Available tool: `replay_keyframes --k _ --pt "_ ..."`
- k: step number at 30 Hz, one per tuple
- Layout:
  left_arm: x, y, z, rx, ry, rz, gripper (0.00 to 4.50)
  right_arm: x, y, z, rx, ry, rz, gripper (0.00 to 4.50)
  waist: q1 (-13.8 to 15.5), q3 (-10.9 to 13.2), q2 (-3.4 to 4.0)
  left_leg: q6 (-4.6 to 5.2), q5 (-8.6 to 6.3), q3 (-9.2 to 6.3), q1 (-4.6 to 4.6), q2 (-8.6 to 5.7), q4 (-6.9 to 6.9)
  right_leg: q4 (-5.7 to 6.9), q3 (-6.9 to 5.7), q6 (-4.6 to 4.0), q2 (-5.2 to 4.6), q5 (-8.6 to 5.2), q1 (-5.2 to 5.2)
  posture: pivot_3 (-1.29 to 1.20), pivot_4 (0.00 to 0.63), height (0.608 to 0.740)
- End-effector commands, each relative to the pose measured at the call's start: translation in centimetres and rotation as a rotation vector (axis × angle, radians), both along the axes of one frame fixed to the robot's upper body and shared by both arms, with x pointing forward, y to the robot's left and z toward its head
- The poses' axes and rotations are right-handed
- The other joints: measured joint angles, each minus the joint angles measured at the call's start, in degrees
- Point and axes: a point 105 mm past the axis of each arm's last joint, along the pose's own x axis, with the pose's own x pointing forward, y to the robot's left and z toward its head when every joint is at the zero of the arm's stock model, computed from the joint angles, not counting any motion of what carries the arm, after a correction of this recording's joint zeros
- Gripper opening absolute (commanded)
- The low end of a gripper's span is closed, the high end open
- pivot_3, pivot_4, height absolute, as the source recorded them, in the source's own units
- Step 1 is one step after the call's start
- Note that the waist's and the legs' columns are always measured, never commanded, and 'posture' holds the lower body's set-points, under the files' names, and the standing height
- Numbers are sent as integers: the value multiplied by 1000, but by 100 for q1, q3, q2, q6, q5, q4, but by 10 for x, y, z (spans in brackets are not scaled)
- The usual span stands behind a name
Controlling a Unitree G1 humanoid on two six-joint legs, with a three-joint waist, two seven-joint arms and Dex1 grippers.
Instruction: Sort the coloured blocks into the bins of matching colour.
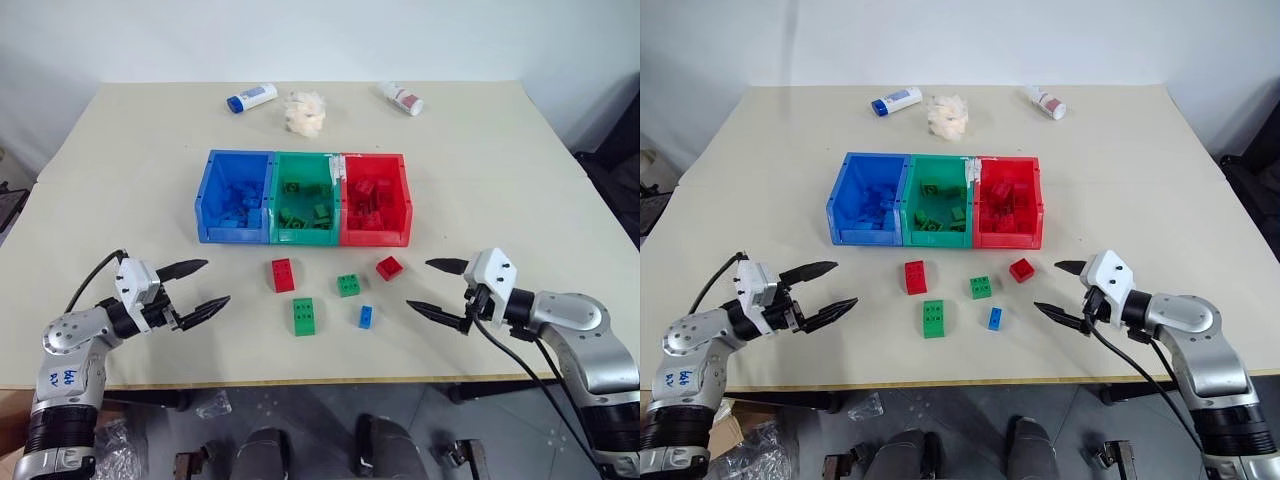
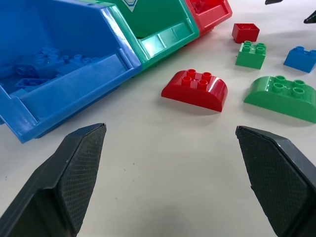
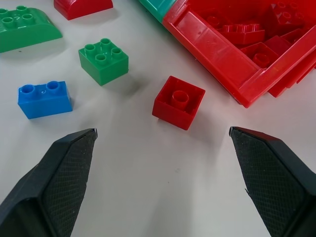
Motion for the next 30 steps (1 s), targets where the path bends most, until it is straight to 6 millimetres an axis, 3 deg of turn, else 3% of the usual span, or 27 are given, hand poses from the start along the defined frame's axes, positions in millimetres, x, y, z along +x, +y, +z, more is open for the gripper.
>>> replay_keyframes --k 1,6,10,15,18,20,24,27,30 --pt "-5 -6 8 -6 16 -49 4471 4 3 12 20 -61 -4 4500 -1 0 0 0 0 0 0 0 0 0 0 0 0 0 0 0 150 740" --pt "-1 -9 10 -50 72 -22 4471 6 3 11 32 -45 -35 4500 0 0 0 0 0 -1 0 0 0 2 0 0 0 0 0 0 150 740" --pt "-1 -14 6 6 38 -40 4471 -2 -18 3 -1 12 -101 4500 30 0 0 0 0 -1 0 0 0 1 0 0 0 0 0 0 150 740" --pt "-4 -14 11 -48 14 -95 4471 -18 -44 7 -40 42 -163 4500 116 0 0 0 0 0 -4 -1 7 -2 1 0 0 0 0 0 150 740" --pt "-1 -14 12 -47 1 -125 4471 -41 -71 11 -102 72 -213 4500 169 -1 2 0 0 0 -2 2 8 0 2 -3 2 2 0 0 150 740" --pt "0 -14 11 -43 1 -134 4471 -47 -76 15 -109 74 -221 4500 176 -1 1 0 -1 -1 -3 1 9 -4 1 -3 3 2 2 0 150 740" --pt "-1 -16 11 -55 -6 -156 4471 -51 -68 16 -113 90 -190 4500 129 -1 -5 1 -1 0 -1 3 13 -6 2 -3 4 3 6 0 150 740" --pt "-4 -19 11 -58 -10 -171 4471 -46 -51 14 -96 118 -141 4500 116 -1 -5 1 -1 1 2 4 12 -2 4 -4 4 4 5 0 150 740" --pt "-9 -23 11 -58 -17 -191 4471 -37 -20 14 -55 153 -43 4500 114 0 -5 1 -1 -1 2 4 13 -1 4 -5 4 4 5 0 150 740"
